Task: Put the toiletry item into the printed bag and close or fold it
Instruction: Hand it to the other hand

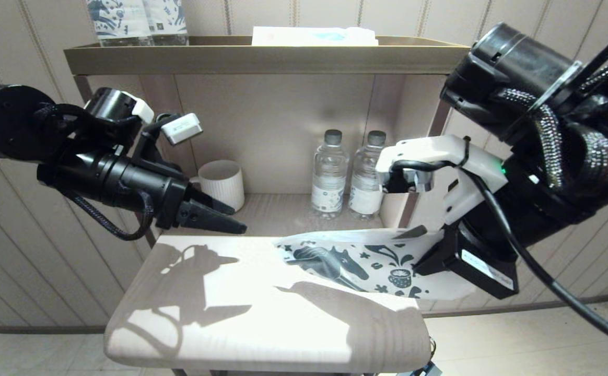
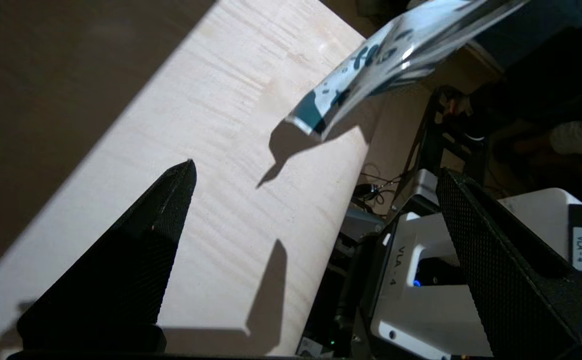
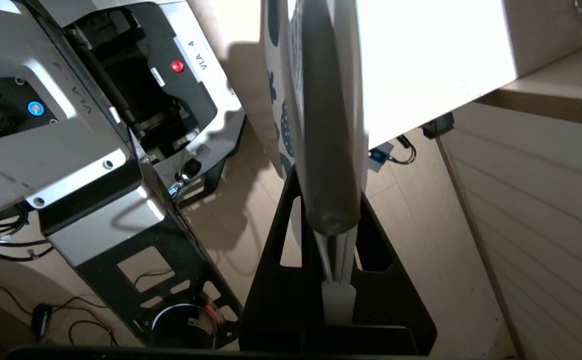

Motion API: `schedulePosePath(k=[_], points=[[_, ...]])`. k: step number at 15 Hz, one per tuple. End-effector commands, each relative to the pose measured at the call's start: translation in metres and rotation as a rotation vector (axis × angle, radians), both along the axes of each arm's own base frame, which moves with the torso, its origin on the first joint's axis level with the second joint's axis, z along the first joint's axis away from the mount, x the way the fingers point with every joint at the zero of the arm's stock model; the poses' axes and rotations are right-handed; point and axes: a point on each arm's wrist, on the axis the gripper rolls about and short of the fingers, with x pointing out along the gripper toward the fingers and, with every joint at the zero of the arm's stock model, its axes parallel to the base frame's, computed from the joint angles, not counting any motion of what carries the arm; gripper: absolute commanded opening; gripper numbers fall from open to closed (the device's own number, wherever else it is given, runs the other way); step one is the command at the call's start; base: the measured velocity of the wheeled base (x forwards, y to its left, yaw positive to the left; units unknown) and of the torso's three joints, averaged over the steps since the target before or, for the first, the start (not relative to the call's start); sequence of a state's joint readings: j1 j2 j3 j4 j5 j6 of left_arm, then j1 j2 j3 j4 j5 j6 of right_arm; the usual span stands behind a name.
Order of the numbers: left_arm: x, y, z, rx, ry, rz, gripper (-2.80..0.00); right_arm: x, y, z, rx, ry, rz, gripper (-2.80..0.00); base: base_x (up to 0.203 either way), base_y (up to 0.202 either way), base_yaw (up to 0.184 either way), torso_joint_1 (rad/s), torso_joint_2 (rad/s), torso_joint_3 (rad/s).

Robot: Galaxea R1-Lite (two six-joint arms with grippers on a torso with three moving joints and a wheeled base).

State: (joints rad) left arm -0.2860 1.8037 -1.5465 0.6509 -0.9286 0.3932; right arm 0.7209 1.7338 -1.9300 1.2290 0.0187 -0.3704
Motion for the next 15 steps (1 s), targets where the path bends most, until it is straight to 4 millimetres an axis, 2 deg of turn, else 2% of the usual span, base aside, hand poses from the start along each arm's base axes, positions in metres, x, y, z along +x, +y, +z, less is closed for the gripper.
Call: schedulePosePath(k=[1,5,9,10,12,15], points=[[-0.006,-0.009,0.008,-0.011,0.022,-0.003,0.0,0.0,0.01,-0.005,-0.011,0.015,0.027,-2.8,0.0,0.0,0.0,0.0,0.0,0.0],[-0.008,-0.012,0.035,-0.063,0.114,0.107,0.0,0.004,0.027,-0.012,0.002,0.006,0.055,-2.8,0.0,0.0,0.0,0.0,0.0,0.0],[-0.008,-0.012,0.038,-0.084,0.091,0.11,0.0,-0.002,0.031,-0.011,0.013,0.011,0.062,-2.8,0.0,0.0,0.0,0.0,0.0,0.0],[-0.009,-0.012,0.037,-0.082,0.091,0.113,-2.8,-0.003,0.031,-0.01,0.012,0.012,0.065,-2.8,0.0,0.0,0.0,0.0,0.0,0.0],[-0.01,-0.012,0.039,-0.089,0.094,0.114,-2.8,-0.005,0.031,-0.009,0.021,0.012,0.075,-2.8,0.0,0.0,0.0,0.0,0.0,0.0],[-0.018,-0.029,0.047,-0.123,0.201,0.121,-2.8,-0.007,0.038,-0.012,0.027,0.026,0.103,-2.8,0.0,0.0,0.0,0.0,0.0,0.0]])
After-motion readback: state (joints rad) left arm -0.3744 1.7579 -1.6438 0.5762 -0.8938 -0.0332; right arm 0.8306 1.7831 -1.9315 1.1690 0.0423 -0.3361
